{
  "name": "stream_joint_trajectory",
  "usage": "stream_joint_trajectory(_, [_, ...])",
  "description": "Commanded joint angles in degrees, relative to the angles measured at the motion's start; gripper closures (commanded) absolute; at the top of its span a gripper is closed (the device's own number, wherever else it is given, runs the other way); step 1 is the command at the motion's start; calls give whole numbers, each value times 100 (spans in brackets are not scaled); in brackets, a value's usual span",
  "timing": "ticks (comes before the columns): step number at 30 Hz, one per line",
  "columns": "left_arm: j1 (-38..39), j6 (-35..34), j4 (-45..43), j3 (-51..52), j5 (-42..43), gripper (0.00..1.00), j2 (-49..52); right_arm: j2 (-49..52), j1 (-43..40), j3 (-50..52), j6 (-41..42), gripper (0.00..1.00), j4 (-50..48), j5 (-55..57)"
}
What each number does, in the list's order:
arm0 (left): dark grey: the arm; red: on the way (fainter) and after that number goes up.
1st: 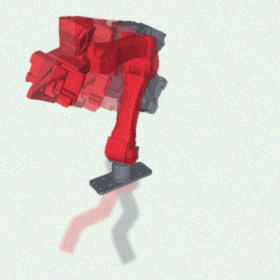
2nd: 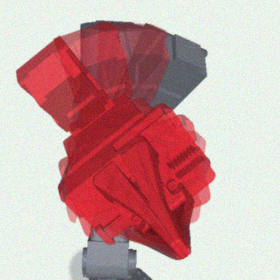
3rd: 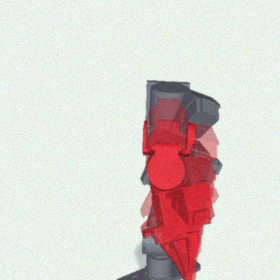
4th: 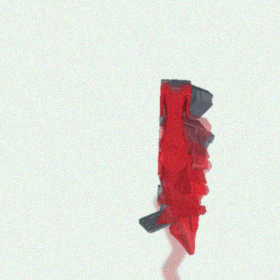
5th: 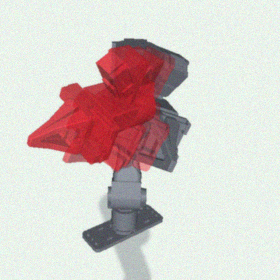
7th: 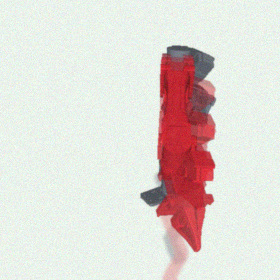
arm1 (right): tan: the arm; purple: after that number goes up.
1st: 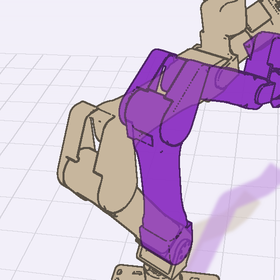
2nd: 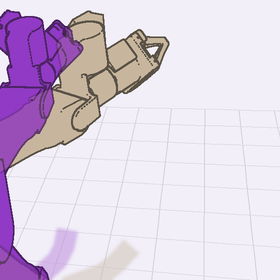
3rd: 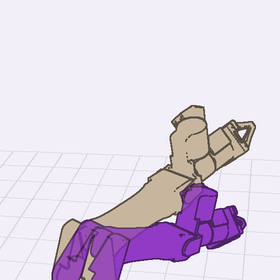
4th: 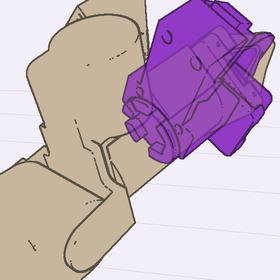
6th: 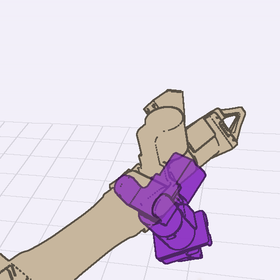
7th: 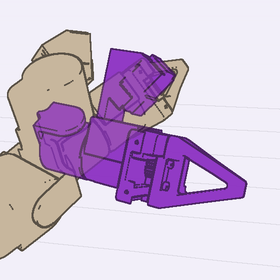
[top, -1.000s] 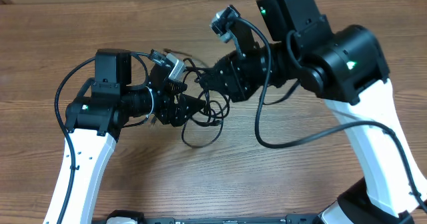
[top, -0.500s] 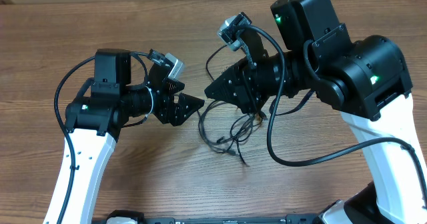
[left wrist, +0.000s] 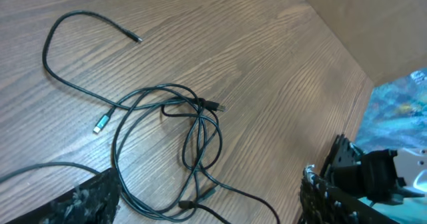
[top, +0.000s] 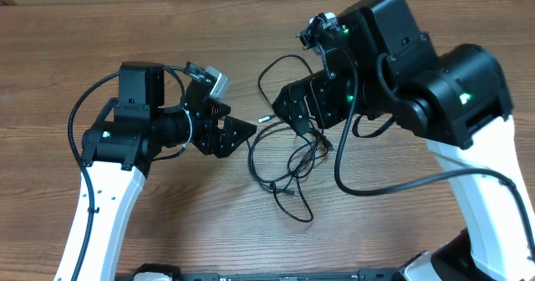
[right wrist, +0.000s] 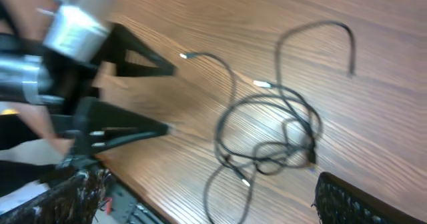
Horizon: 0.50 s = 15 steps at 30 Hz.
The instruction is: Untangle cables
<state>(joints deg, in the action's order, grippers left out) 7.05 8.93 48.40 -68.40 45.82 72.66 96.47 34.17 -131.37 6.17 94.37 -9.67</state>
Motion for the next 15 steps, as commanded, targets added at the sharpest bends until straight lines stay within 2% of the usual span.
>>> stream_joint_trajectory(1, [11,-190,44,-85,26,15,35,232,9,511,140,0,-79,409])
stream_joint_trajectory(3, [11,-190,111,-85,24,15,35,258,7,949,197,0,-326,424])
stream_joint_trajectory(7, [11,-192,262,-85,-76,16,35,258,-96,1923,916,0,-1121,914])
stream_joint_trajectory(15, [4,-557,415,-85,-1032,16,35,258,-914,3545,2317,0,-2422,1086])
